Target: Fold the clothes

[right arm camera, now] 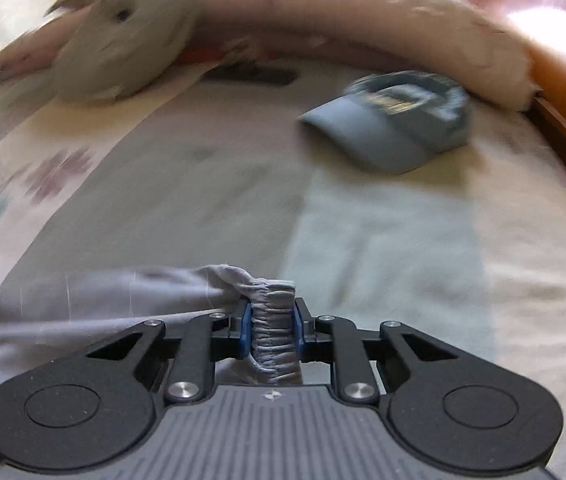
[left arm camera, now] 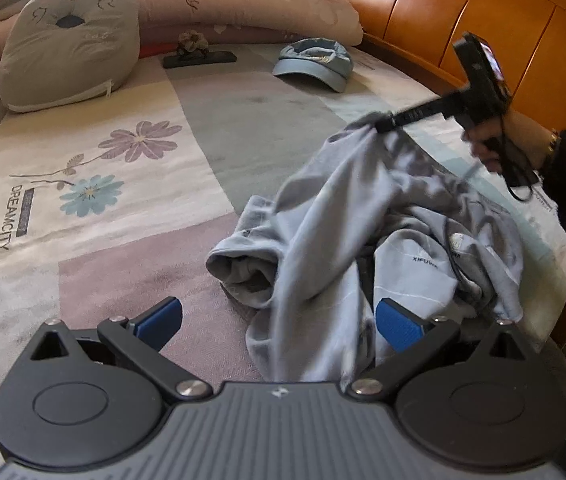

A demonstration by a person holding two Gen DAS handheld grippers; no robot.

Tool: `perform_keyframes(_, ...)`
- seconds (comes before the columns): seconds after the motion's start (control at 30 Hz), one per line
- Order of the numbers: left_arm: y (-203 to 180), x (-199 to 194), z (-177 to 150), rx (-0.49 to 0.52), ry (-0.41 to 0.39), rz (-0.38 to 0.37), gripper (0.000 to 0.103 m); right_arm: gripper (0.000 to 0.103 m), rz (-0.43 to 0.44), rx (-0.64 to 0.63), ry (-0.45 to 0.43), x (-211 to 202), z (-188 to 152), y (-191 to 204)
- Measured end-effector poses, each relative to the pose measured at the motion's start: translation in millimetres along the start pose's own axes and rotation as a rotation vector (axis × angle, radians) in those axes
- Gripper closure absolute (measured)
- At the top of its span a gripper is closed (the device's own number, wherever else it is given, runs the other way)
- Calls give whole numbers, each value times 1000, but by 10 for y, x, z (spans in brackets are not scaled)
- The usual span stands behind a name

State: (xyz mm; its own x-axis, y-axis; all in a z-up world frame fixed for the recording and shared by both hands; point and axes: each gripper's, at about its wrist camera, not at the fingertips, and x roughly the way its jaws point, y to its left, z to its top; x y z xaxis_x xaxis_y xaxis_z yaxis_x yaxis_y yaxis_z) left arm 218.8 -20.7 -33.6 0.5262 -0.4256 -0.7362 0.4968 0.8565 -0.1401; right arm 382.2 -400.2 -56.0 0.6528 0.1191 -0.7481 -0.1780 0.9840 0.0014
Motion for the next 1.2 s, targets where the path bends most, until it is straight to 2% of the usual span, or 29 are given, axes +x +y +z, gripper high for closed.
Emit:
perform_keyframes(0.13,-7,-8,5,4,-2,1,1,79,-73,63,-7,88,153,-188)
perform_keyframes(0.3,-9,-6,-12,7,-1,-5,1,74,-44,112,23,100,111,-292)
perform_keyframes(0.43,-40,-8,-38,9,-3,-14,1,61,-17,133,14,-159,0,-281)
perform_keyframes(0.63,-104,-63,-134,8,-8,-29,1,52,78,205,-3,-784,-395,-226)
perform_keyframes(0.87,-187,-104,-291,18,8,-33,1,41,92,355,0,-1402,-1293,-214)
perform_keyframes(1.0,-228,-126,-395,1,18,-42,1,42,86,447,11,-1555,-1796,-180)
perform_keyframes(1.2,-265,-183,-506,-22,24,-34,1,59,79,548,-16,-1412,-2085,-159)
